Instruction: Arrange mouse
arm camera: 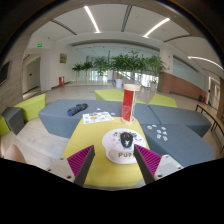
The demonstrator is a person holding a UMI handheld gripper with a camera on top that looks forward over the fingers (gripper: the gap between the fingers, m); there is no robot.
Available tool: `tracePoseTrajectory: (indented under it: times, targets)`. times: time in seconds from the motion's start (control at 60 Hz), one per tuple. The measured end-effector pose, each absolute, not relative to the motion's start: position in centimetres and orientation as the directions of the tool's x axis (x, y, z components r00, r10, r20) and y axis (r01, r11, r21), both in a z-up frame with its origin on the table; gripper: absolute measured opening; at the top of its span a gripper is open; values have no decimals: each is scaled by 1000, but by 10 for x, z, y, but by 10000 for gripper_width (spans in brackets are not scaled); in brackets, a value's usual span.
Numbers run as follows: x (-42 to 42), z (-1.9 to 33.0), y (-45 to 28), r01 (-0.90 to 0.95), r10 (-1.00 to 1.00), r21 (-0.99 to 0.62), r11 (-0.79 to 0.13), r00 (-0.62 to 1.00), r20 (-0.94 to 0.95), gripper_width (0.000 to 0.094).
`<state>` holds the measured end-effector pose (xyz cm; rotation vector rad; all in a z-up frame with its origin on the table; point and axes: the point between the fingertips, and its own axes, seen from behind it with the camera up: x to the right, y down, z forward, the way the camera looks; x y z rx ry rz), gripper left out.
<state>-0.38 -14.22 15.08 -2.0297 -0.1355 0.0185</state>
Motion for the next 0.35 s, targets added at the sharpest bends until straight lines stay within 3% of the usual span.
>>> tracePoseTrajectory:
  times: [0.35]
  targets:
    - [7,160,-136,-52,72,-917,-396,994,-88,834]
